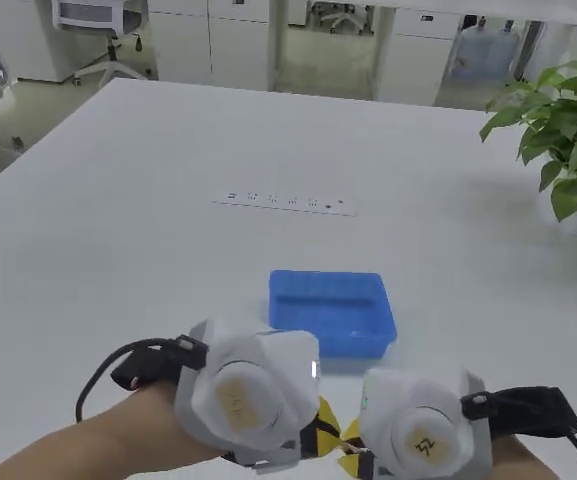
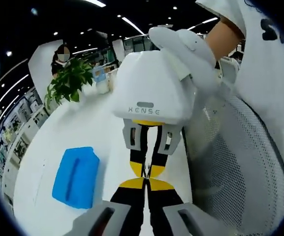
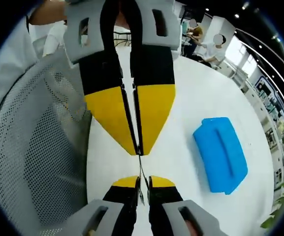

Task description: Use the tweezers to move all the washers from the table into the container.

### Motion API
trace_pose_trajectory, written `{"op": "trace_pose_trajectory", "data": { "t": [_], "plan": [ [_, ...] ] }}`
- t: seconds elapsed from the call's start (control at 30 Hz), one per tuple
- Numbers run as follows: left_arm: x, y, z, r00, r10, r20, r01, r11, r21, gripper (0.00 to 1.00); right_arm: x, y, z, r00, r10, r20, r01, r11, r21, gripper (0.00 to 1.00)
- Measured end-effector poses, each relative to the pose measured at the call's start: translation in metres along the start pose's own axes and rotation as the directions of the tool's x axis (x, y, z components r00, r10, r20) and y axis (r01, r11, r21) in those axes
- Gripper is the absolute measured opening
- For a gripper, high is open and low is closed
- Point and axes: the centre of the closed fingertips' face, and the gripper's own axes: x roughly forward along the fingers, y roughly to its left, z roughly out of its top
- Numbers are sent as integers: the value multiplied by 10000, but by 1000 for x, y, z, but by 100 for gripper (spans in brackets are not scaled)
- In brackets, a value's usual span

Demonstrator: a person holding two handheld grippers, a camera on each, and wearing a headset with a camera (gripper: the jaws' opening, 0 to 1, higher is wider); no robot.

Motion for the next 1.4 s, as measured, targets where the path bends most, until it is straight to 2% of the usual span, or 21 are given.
{"op": "trace_pose_trajectory", "data": {
  "t": [0.07,0.13,0.23,0.37,0.4,0.5,0.6,0.67,0.73,0.77,0.8,0.93,0.97,1.0,1.07,1.1,1.23,1.3,1.33,1.37,1.4],
  "plan": [
    [7,-2,-9,9998,-20,-206,27,9994,338,0,7,2,-4,9999,-105,23,105,9999,62,4],
    [14,-3,-26,9965,47,-840,7,9979,644,0,12,1,-9,9988,-450,-183,449,9990,-52,4],
    [21,-7,-35,9972,-197,-728,203,9998,73,0,19,4,-15,9974,-580,-417,574,9982,-142,4],
    [26,-6,-43,9960,-236,-858,231,9997,-59,0,22,7,-18,9950,-827,-554,809,9961,-347,5],
    [26,-6,-44,9956,-233,-907,232,9997,-15,0,22,11,-20,9955,-710,-626,725,9971,219,8],
    [30,-2,-52,9936,-286,-1089,298,9995,100,0,20,15,-22,9969,-614,-494,658,9936,914,23],
    [33,4,-59,9931,-208,-1151,201,9998,-77,0,10,16,-22,9968,-797,-34,782,9686,2360,26],
    [36,9,-66,9907,-178,-1348,160,9998,-142,0,-1,12,-25,9931,-1152,209,1013,9353,3391,28],
    [39,12,-72,9889,-136,-1477,92,9995,-306,0,-14,7,-26,9853,-1581,642,1119,8828,4562,31],
    [40,14,-75,9881,-100,-1532,40,9992,-394,0,-21,3,-28,9808,-1763,835,1070,8441,5255,32],
    [41,17,-78,9877,63,-1562,-129,9991,-410,0,-26,0,-30,9758,-1967,956,1092,8168,5664,34],
    [38,22,-84,9839,289,-1765,-446,9953,-857,0,-43,-17,-44,9552,-2796,965,1441,7247,6738,40],
    [37,23,-86,9826,436,-1806,-611,9938,-924,0,-47,-21,-46,9485,-3010,987,1521,7061,6916,41],
    [38,23,-88,9823,418,-1828,-622,9923,-1072,0,-54,-27,-47,9372,-3308,1110,1531,6756,7212,43],
    [39,22,-95,9766,481,-2097,-909,9756,-1998,0,-63,-36,-47,9227,-3618,1328,1358,6279,7664,44],
    [39,24,-95,9780,602,-1995,-1023,9728,-2078,0,-66,-40,-45,9172,-3741,1373,1364,6185,7739,46],
    [38,25,-98,9793,814,-1852,-1284,9577,-2576,0,-78,-55,-34,9003,-4102,1453,1604,6232,7655,47],
    [34,25,-99,9778,991,-1847,-1502,9458,-2878,6,-83,-61,-24,8911,-4229,1646,1557,6256,7645,48],
    [32,26,-99,9774,1107,-1799,-1651,9316,-3237,10,-85,-64,-20,8865,-4293,1727,1529,6241,7662,49],
    [29,28,-97,9764,1312,-1717,-1856,9162,-3553,13,-89,-67,-13,8754,-4452,1883,1515,6226,7677,50],
    [23,32,-93,9752,1629,-1500,-2107,8906,-4031,16,-91,-69,-9,8693,-4544,1945,1527,6210,7688,52]
  ]
}}
